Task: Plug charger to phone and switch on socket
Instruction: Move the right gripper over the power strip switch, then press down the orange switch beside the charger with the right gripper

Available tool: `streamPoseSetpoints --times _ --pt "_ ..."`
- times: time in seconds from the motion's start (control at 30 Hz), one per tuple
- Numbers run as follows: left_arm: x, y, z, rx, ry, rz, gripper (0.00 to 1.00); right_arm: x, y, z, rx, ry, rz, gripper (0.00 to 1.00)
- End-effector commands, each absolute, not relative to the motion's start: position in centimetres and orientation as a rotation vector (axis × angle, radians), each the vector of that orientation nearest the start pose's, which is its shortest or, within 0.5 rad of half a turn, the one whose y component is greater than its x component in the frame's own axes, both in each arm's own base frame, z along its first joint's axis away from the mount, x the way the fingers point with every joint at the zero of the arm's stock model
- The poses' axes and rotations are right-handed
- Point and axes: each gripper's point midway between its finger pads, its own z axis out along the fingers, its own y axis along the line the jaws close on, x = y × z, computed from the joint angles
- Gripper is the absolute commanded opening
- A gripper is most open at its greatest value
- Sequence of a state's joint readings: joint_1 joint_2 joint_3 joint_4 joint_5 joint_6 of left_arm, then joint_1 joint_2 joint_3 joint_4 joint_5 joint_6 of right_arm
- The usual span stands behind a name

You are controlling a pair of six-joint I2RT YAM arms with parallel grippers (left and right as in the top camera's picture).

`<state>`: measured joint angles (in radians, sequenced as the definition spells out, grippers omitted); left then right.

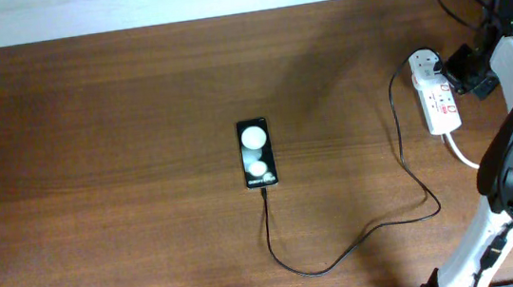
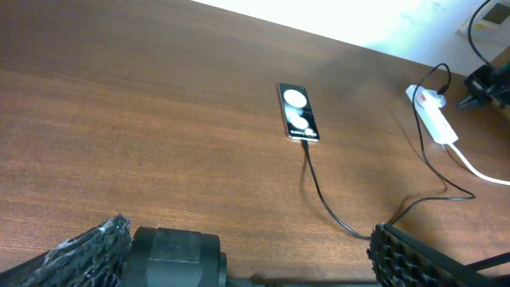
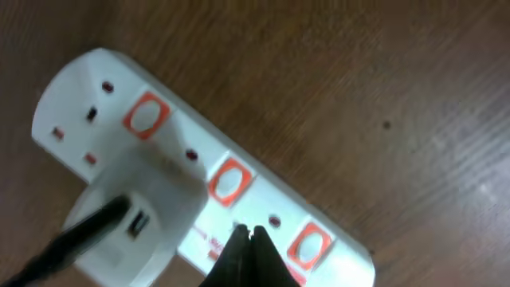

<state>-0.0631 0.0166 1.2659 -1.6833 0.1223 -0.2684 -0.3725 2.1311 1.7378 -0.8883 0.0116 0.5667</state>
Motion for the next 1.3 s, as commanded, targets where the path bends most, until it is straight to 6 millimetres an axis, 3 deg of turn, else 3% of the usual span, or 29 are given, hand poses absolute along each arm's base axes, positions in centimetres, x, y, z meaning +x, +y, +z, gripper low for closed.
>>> streamPoseSetpoints --times 0.0,0.3,0.4,0.77,0.93,1.07,1.27 --pt "-0.4 -2.0 26.6 -0.122 2.002 -0.320 0.99 45.7 -18.9 6.2 1.259 2.509 -0.024 0.04" --pt "-0.4 -2.0 26.6 -0.122 2.002 -0.320 0.99 46.3 -19.3 6.5 1.191 2.506 -0.047 0.05" --pt "-0.4 -2.0 26.6 -0.122 2.002 -0.320 0.99 45.9 -19.2 6.3 1.200 2.523 -0.059 0.20" --pt "-0.4 -2.0 26.6 -0.122 2.002 -0.320 0.99 46.2 -19.4 5.6 1.200 2.521 -0.060 0.11" --pt "-0.4 -2.0 26.6 -0.122 2.002 -0.320 0.99 45.6 -19.2 3.3 1.223 2.575 -0.067 0.09" --pt "-0.4 -2.0 26.6 -0.122 2.002 -0.320 0.99 45.3 -19.2 3.2 1.231 2.583 -0.068 0.09" --pt "-0.4 -2.0 26.6 -0.122 2.002 -0.320 0.99 44.1 -20.9 3.1 1.291 2.575 -0.078 0.07"
